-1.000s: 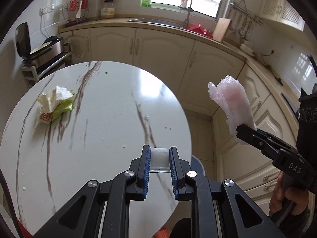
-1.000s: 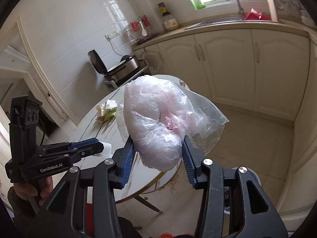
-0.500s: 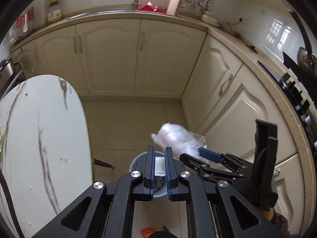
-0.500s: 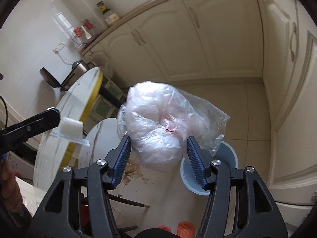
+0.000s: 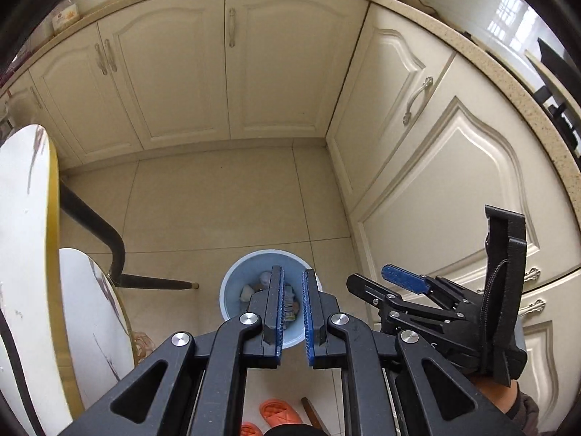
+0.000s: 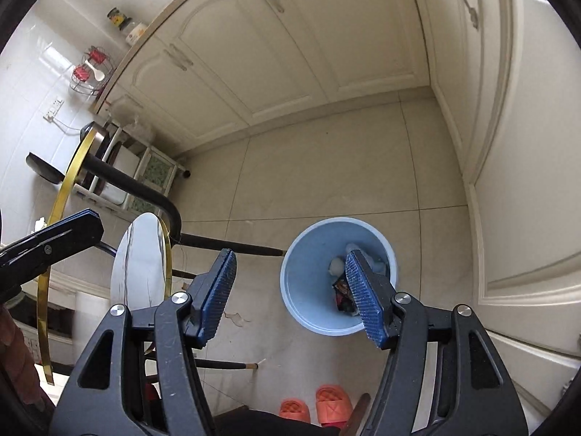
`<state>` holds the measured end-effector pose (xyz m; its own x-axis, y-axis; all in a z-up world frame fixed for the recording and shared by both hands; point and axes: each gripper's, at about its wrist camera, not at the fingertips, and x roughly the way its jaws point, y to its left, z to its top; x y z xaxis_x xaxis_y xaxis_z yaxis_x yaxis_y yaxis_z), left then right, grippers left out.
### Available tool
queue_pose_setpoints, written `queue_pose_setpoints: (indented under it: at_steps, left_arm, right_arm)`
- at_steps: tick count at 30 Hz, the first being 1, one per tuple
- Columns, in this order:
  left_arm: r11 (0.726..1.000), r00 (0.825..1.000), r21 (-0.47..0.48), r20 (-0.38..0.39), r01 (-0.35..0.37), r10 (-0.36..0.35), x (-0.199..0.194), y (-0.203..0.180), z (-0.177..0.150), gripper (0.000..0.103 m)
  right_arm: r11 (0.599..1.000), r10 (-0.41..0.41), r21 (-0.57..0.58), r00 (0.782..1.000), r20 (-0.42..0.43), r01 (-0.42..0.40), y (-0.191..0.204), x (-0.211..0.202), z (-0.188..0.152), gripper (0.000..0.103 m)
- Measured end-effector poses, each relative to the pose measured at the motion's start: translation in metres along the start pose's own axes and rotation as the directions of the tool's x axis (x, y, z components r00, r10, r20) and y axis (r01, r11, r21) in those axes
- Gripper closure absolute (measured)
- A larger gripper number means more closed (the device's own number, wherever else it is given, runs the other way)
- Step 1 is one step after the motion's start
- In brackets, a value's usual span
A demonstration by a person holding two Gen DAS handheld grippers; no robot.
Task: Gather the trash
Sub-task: 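Open both tools over the blue bin and move them back over the table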
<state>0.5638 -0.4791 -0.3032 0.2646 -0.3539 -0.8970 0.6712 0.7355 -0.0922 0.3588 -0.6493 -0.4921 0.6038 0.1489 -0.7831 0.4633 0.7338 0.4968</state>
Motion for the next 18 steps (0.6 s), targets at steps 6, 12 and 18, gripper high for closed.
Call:
queue_pose_setpoints:
  at_steps: [6,12,18]
  left_arm:
    - [0.998,0.996,-0.022,0.067,-0.055,0.056,-0.037,0.0,-0.02,0.09]
    - [0.989,0.97,-0.082,0.197,-0.127,0.141,-0.099,0.016,-0.051,0.04]
    - [0.968,0.933,-0.169,0.276,-0.188,0.229,-0.155,0.041,-0.097,0.019]
  right_arm:
    - [0.998,0.032,-0.055,0.999,0.037,-0.03,0.027,-0.025,0.001,0.041]
    - [0.985,0.062,-0.167,0.99,0.123,-0.041,0.09,-0.072,-0.006,0.028]
    - [0.956,0.104,-0.287,0.981,0.163,-0.053,0.168,-0.106,-0.021,0.02]
